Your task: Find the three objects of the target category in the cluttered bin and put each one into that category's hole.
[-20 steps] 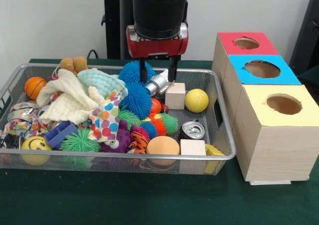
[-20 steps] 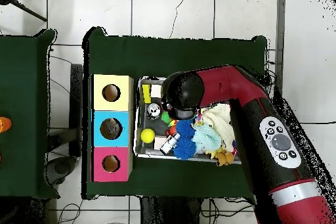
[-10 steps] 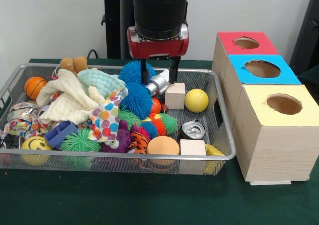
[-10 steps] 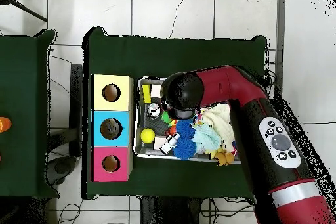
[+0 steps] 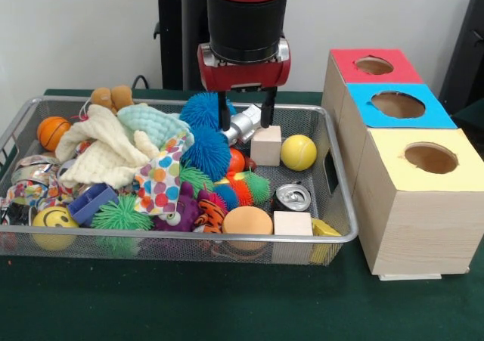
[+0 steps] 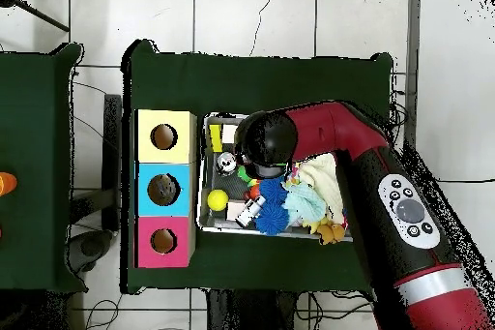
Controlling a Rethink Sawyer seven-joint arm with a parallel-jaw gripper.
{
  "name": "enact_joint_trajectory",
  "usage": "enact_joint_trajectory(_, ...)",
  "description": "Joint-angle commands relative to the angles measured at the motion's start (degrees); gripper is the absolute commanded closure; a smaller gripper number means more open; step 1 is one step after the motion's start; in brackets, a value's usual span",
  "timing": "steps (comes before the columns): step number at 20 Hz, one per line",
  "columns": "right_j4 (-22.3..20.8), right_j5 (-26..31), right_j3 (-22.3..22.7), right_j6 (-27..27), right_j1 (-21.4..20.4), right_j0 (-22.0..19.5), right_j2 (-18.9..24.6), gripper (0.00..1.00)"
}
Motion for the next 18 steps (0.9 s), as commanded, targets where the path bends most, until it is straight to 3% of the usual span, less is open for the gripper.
enact_joint_trajectory(1, -0.5, -3.6, 4.6, -3.7, 1.1, 0.1, -1.0, 0.0)
enact_joint_trajectory(6, -0.6, -4.2, 6.3, -2.4, -0.7, 0.7, -1.5, 0.0)
enact_joint_trajectory(18, -2.0, -6.4, 6.5, -1.8, 0.7, 1.0, -2.4, 0.0)
